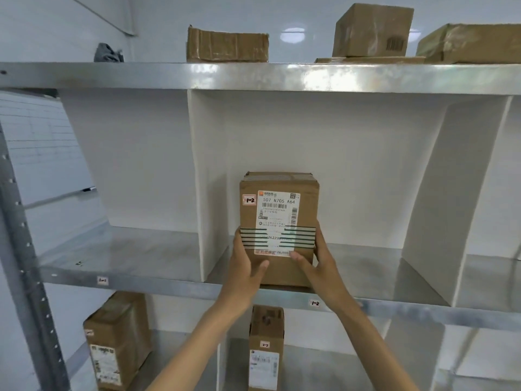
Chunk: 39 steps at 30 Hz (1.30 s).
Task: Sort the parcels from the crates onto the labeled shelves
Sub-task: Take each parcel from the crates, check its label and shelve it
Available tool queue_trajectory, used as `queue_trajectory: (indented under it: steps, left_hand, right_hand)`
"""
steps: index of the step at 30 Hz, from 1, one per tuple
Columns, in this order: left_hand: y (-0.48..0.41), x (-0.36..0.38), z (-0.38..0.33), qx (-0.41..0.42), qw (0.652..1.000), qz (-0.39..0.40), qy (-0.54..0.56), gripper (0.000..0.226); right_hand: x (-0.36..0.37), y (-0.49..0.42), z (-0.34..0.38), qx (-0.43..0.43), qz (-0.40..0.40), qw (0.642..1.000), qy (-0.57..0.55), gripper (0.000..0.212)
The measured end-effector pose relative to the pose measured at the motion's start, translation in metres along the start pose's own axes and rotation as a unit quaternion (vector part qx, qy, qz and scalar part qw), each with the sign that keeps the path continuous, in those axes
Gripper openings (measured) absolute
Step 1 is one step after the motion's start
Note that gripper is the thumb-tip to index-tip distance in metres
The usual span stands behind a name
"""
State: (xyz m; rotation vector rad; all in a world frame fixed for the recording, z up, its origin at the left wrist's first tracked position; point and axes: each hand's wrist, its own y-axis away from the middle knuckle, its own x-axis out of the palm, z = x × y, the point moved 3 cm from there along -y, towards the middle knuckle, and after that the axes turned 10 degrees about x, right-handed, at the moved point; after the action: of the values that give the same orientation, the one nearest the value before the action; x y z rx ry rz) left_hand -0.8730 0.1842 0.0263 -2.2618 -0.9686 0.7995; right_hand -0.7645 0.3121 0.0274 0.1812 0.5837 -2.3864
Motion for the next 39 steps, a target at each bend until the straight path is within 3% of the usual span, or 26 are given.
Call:
queue_trajectory:
  steps: [11,21,24,26,28,33,39]
  left_hand:
    - [-0.02,0.003,0.029,-0.036,0.997,-0.059,-0.034,0.073]
    - [-0.017,0.0,0.028,-0.051,0.997,-0.044,-0.029,0.077]
    - [0.003,-0.005,0.025,-0.066,0.996,-0.039,-0.048,0.075]
    - [0.023,-0.013,0.021,-0.064,0.994,-0.069,-0.051,0.067]
    - [0.045,-0.022,0.013,-0.06,0.993,-0.098,-0.041,0.056]
    - [0.093,-0.066,-0.003,-0.029,0.99,-0.133,-0.04,0.033]
    - [0.17,-0.172,0.002,-0.049,0.971,-0.187,-0.142,0.024]
  right_hand:
    - [0.015,-0.035,-0.02,-0.017,-0.007,1.0,-0.009,0.08]
    - [0.024,-0.031,-0.018,-0.005,-0.023,1.0,0.005,0.083]
    - [0.026,-0.011,-0.016,0.006,-0.11,0.994,0.012,0.085]
    - [0.029,0.011,-0.007,-0.02,-0.199,0.98,0.017,0.071]
    - [0.04,0.033,0.004,-0.067,-0.238,0.969,0.023,0.059]
    - [0.11,0.085,0.04,-0.172,-0.149,0.973,0.03,0.048]
    - [0.213,0.146,0.066,-0.167,-0.029,0.985,0.021,0.038]
